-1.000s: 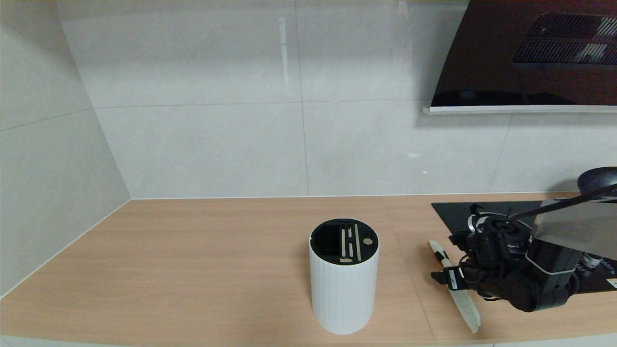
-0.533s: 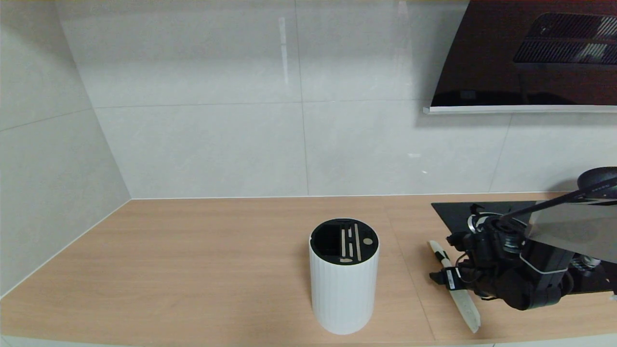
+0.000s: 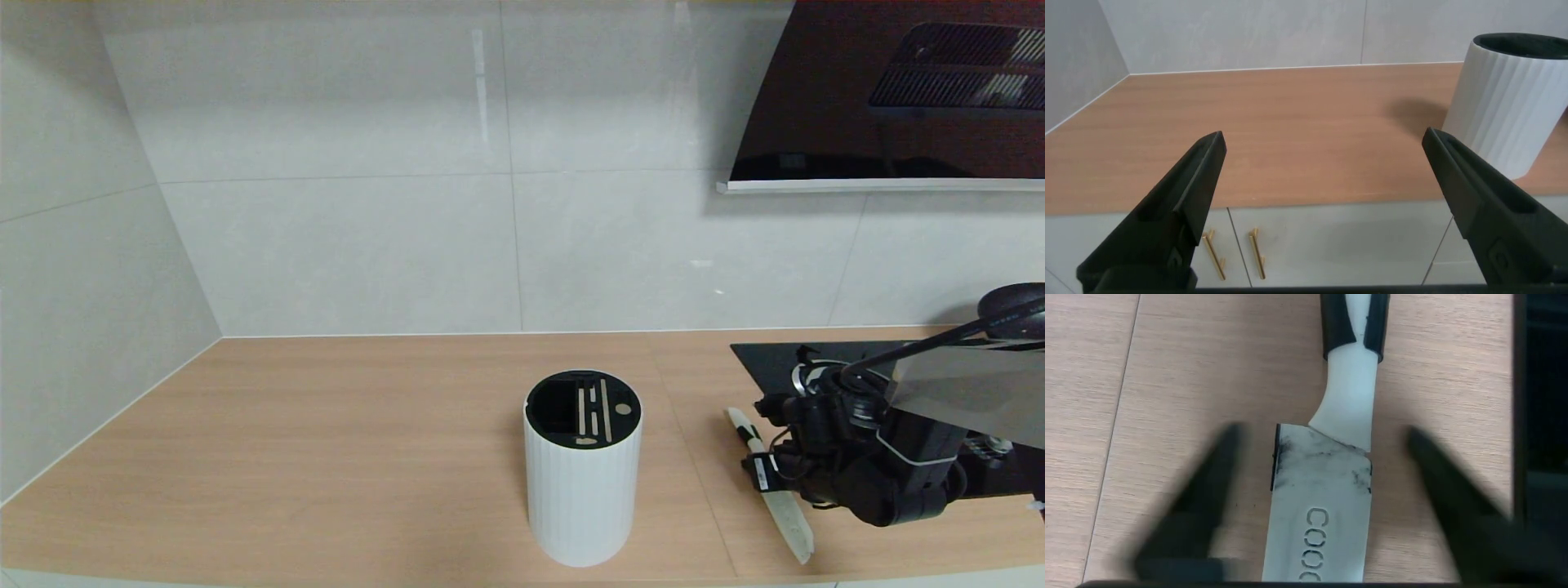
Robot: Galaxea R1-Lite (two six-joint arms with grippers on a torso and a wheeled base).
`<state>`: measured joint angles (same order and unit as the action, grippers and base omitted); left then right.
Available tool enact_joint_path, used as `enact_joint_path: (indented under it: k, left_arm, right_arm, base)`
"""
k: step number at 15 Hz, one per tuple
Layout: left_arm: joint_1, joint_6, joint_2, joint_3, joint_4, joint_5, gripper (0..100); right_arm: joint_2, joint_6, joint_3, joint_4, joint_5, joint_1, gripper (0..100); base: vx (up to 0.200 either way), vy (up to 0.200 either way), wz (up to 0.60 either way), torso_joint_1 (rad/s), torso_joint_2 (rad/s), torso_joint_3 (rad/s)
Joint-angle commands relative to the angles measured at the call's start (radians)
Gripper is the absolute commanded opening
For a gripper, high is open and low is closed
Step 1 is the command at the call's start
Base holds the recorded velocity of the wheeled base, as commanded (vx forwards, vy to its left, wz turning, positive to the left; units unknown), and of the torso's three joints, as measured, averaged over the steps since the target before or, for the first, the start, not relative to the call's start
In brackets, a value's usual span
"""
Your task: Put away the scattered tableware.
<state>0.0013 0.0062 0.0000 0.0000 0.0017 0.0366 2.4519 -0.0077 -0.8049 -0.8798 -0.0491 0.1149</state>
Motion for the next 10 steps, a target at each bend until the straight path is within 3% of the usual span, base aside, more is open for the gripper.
enact_joint_path:
  k: [1,10]
  left_arm:
    - [0.0,0.0,0.0,0.0,0.0,0.0,100]
    - [0.0,0.0,0.0,0.0,0.0,0.0,100]
  right_arm:
    - [0.006,-0.002,0.001,0.004,-0.003,0.0,0]
    - [-0.022,0.005,0.004,0.001,-0.012,-0.004,0]
  base:
    - [0.0,0.0,0.0,0.0,0.0,0.0]
    - [0.0,0.0,0.0,0.0,0.0,0.0]
